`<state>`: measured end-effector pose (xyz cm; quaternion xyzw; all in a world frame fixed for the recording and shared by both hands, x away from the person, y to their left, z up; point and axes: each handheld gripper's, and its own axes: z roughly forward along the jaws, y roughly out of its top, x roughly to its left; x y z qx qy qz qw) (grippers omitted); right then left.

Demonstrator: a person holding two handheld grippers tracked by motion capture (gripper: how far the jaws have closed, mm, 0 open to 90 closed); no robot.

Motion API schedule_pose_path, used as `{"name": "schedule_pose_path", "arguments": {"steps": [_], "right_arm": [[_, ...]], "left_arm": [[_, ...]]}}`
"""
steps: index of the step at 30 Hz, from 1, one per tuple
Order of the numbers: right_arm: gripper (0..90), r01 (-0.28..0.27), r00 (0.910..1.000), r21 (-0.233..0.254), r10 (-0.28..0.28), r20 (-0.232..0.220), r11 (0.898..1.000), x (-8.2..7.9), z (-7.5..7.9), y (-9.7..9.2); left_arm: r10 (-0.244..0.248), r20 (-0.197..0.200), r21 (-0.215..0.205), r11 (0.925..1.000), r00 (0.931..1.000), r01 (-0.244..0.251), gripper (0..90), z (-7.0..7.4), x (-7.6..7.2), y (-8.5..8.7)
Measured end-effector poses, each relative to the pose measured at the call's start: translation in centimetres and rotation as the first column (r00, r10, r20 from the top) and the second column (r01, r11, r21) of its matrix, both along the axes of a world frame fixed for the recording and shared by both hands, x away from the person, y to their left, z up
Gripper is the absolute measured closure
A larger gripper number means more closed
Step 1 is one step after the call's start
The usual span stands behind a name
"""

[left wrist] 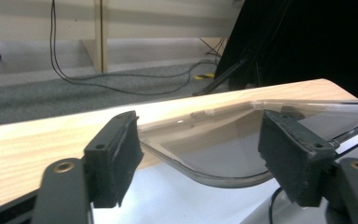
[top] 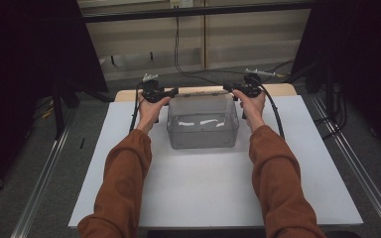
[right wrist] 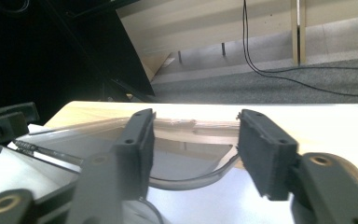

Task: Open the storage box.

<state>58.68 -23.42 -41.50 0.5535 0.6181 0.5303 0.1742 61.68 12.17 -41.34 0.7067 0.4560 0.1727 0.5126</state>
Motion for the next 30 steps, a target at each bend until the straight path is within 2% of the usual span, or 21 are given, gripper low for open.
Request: {"name": "schedule_pose_path", "arguments": {"steps": [4,5,7,8,10,13,19,23,24,26,27,30], "right_arm": [[40.1,-0.011,0.9997,-0.013,0.011,0.021,1.000,-0.2,0.3,0.4],[38.0,-0.026,0.9990,-0.044,0.028,0.036,0.999,-0.4,0.5,0.8],[37.4,-0.035,0.9985,-0.050,0.037,0.041,0.998,-0.5,0.6,0.9],[33.1,-0.040,0.9984,-0.068,0.043,0.037,0.997,-0.6,0.8,1.1],[30.9,-0.045,0.9982,-0.078,0.048,0.036,0.996,-0.7,0.9,1.2],[24.6,-0.057,0.9967,-0.109,0.063,0.051,0.992,-1.1,1.2,1.3],[12.0,-0.041,0.9926,-0.110,0.053,0.110,0.993,-2.2,1.6,0.9],[4.9,-0.029,0.9885,-0.145,0.050,0.143,0.989,-3.5,1.7,0.7],[5.6,-0.026,0.9884,-0.144,0.048,0.145,0.989,-3.8,1.7,0.6],[5.5,-0.016,0.9859,-0.135,0.038,0.163,0.991,-4.4,1.6,0.6],[5.2,-0.006,0.9836,-0.149,0.033,0.177,0.989,-4.6,1.7,0.6],[4.9,0.008,0.9806,-0.190,0.029,0.194,0.982,-5.2,1.8,0.7]], "left_arm": [[-0.004,0.031,-0.001,1.0000,0.9995,0.004,22.1,0.4,-0.4,0.1],[-0.008,0.035,-0.001,1.0000,0.9993,0.008,21.3,0.4,-0.5,0.0],[-0.013,0.045,0.000,0.9999,0.9989,0.013,20.2,0.4,-0.8,-0.1],[-0.013,0.048,-0.001,0.9999,0.9988,0.013,19.4,0.4,-1.0,-0.1],[-0.020,0.044,-0.024,0.9995,0.9988,0.021,19.2,0.5,-1.4,-0.2],[-0.036,0.064,-0.016,0.9992,0.9973,0.037,16.5,0.6,-1.9,-0.4],[-0.035,0.105,0.000,0.9994,0.9939,0.035,9.1,1.1,-3.0,0.0],[-0.037,0.124,-0.022,0.9990,0.9916,0.040,5.2,1.2,-3.8,0.4],[-0.033,0.123,-0.035,0.9987,0.9918,0.038,4.8,1.2,-4.0,0.5],[-0.036,0.150,-0.034,0.9985,0.9880,0.042,3.9,1.0,-4.9,0.7],[-0.036,0.150,-0.034,0.9985,0.9880,0.042,3.7,1.0,-4.9,0.7],[-0.061,0.210,-0.039,0.9967,0.9759,0.071,2.8,1.2,-5.9,0.7]]}}
